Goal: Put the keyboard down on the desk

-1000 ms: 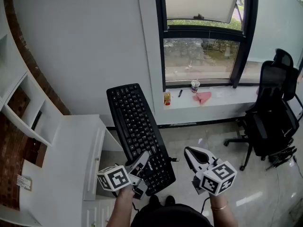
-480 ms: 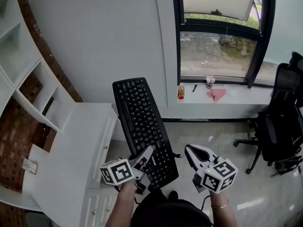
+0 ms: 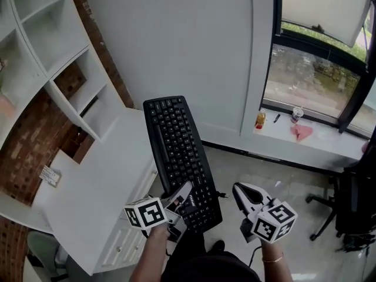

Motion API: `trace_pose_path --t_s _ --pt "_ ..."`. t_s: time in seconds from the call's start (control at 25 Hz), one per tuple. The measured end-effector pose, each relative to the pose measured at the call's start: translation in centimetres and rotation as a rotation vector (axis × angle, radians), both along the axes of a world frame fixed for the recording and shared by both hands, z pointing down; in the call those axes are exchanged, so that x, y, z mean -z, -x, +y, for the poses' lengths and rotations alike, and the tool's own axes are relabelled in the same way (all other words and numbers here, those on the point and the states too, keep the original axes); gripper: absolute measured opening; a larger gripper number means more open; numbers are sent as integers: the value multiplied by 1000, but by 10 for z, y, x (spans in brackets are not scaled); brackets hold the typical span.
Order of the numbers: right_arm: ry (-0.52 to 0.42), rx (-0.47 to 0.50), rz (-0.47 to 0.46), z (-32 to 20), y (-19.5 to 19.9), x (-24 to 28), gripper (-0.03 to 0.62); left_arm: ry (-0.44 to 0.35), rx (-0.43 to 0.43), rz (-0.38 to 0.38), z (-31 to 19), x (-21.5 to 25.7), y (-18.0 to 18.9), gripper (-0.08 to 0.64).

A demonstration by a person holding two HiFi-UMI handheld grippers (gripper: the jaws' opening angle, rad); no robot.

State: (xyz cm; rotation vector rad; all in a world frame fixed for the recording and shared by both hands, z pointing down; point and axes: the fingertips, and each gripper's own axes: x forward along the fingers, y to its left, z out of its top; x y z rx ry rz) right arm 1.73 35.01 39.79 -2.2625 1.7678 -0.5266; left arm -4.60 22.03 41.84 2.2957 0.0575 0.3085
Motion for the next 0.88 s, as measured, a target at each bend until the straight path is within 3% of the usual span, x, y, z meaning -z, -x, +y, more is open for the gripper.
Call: trace_pose_path --t_s 0.32,0.88 --pt "38 138 -6 -105 1 -13 5 51 143 -2 -101 -18 15 75" --pt "73 255 -39 -304 -25 -19 5 127 302 6 -291 -38 14 75"
